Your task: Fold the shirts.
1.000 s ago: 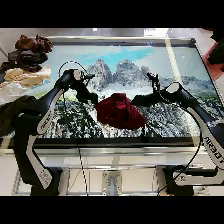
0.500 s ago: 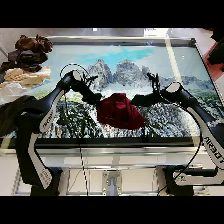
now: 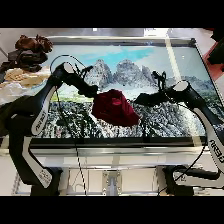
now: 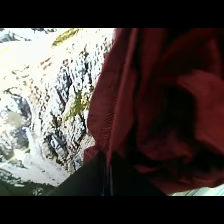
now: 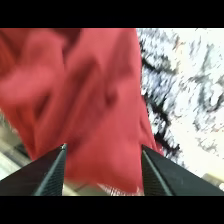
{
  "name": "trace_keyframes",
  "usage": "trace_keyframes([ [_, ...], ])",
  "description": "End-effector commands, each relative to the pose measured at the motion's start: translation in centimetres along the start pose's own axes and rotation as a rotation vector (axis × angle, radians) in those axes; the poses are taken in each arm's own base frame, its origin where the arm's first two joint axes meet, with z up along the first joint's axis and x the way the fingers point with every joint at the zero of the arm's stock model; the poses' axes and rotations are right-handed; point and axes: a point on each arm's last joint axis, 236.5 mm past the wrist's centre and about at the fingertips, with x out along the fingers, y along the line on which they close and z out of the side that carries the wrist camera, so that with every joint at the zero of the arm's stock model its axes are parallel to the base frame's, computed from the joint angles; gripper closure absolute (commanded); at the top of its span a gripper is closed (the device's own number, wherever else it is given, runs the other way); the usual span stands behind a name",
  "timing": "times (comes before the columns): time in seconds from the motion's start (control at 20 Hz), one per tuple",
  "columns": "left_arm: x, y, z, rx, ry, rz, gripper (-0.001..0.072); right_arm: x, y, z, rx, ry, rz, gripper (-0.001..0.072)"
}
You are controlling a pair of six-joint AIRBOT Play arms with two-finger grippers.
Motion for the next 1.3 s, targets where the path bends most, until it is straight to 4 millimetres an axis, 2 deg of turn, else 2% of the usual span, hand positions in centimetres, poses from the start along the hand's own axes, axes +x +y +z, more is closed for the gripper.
trace_keyframes([
  [0.0,-3.4,-0.8,0.3,0.012,-0.047,-0.002,0.0690,1.5,0.2,-2.5,-0.031,0.081,-0.025,0.0177],
  [0.1,-3.5,-1.5,-0.1,0.016,-0.034,-0.021,0.0690,3.7,0.1,-2.9,-0.076,0.072,-0.068,0.0176],
  [0.3,-3.3,-2.1,-0.1,0.012,-0.033,-0.039,0.0690,6.7,0.3,0.0,-0.080,-0.066,-0.097,0.0177],
  [0.45,-3.3,-2.1,-0.1,0.012,-0.032,-0.036,0.0690,8.2,0.0,-0.3,-0.029,-0.053,-0.072,0.0190],
  [0.5,-3.3,-2.0,0.0,0.013,-0.036,-0.035,0.0690,8.3,-0.1,-0.3,-0.031,-0.050,-0.073,0.0395],
  [0.55,-3.4,-2.0,0.2,0.012,-0.043,-0.034,0.0690,8.2,0.1,-0.3,-0.061,-0.050,-0.068,0.0679],
  [0.65,-3.8,-1.9,1.0,0.013,-0.081,-0.026,0.0691,7.2,0.9,0.4,-0.091,-0.036,-0.047,0.0680],
  [0.7,-4.7,-2.0,1.6,0.021,-0.114,-0.020,0.0691,5.9,1.3,1.2,-0.115,-0.042,-0.045,0.0681],
  [0.8,-7.9,-2.9,2.8,0.060,-0.190,0.009,0.0691,0.9,1.7,4.2,-0.168,-0.115,-0.082,0.0682],
  [0.85,-10.3,-3.3,3.4,0.093,-0.243,0.046,0.0691,-2.7,1.8,5.8,-0.182,-0.175,-0.112,0.0682],
  [0.95,-15.8,-4.4,4.1,0.157,-0.358,0.145,0.0691,-10.0,2.8,7.8,-0.212,-0.293,-0.145,0.0684],
  [1.0,-18.9,-5.4,4.1,0.178,-0.421,0.193,0.0691,-13.5,3.7,8.1,-0.227,-0.350,-0.151,0.0684],
  [1.1,-24.5,-8.0,3.3,0.241,-0.539,0.262,0.0692,-19.3,5.9,7.9,-0.275,-0.439,-0.177,0.0685],
  [1.2,-29.9,-11.0,1.4,0.299,-0.664,0.315,0.0692,-24.5,8.8,7.1,-0.349,-0.538,-0.221,0.0685],
  [1.25,-32.5,-12.3,-0.1,0.307,-0.718,0.343,0.0692,-27.0,10.5,6.6,-0.384,-0.592,-0.249,0.0685],
])
